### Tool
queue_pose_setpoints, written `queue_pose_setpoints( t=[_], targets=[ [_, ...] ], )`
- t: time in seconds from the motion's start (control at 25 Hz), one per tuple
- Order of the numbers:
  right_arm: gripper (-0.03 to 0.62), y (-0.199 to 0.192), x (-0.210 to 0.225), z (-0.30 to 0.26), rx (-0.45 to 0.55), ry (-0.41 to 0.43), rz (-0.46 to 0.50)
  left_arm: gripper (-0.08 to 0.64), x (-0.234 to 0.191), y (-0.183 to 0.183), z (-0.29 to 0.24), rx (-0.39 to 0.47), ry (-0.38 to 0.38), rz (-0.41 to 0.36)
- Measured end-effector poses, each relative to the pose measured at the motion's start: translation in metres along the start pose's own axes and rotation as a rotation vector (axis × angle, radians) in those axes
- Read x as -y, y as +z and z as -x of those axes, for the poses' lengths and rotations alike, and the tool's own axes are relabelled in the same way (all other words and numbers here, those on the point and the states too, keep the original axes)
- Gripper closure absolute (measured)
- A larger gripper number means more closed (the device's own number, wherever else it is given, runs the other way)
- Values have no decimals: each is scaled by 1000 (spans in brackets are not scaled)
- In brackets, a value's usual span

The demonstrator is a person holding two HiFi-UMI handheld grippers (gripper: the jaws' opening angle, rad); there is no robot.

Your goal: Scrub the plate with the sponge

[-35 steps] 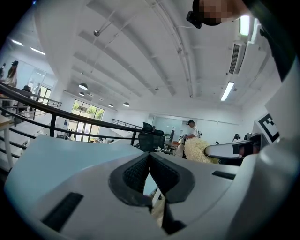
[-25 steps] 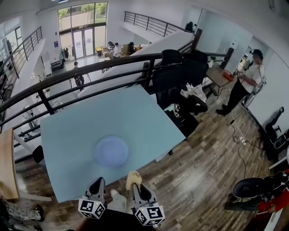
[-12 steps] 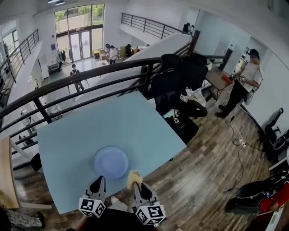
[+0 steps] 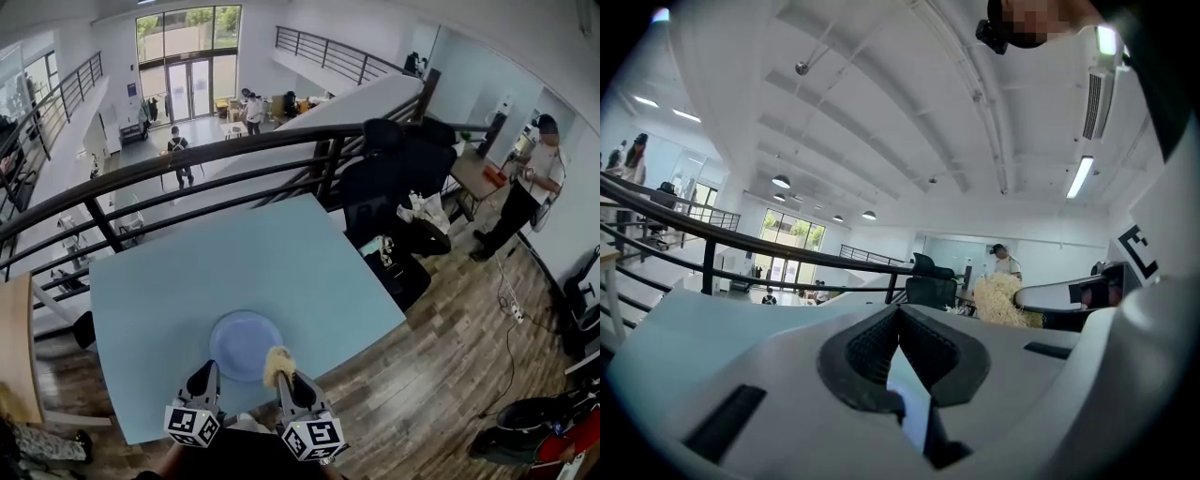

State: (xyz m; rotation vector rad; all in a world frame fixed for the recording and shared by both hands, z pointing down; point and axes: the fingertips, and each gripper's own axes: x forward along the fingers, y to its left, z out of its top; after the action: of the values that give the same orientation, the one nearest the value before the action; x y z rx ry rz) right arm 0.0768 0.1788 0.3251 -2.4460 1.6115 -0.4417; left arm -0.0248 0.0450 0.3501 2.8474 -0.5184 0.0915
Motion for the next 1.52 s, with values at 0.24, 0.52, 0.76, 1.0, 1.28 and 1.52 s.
queue_pose_setpoints(
  t=[0.24, 0.52, 0.76, 1.0, 1.28, 1.52],
  targets=[
    [523, -10, -11, -20, -27, 55, -6, 558, -20, -3, 8, -8, 58, 9],
    [523, -11, -25, -41, -75, 113, -11, 558, -41, -4, 17, -25, 131, 23],
    [523, -13, -25, -64, -133, 192, 8, 558, -50, -12, 14, -36, 213, 52],
    [523, -8, -18, -89, -179, 269, 43, 558, -56, -15, 3, -36, 289, 80],
    [524, -11, -9, -112, -238, 349, 55, 558, -59, -22, -11, -38, 373, 110],
    [523, -15, -5, -129, -276, 408, 70, 558, -61, -29, -20, -47, 427, 125]
  ],
)
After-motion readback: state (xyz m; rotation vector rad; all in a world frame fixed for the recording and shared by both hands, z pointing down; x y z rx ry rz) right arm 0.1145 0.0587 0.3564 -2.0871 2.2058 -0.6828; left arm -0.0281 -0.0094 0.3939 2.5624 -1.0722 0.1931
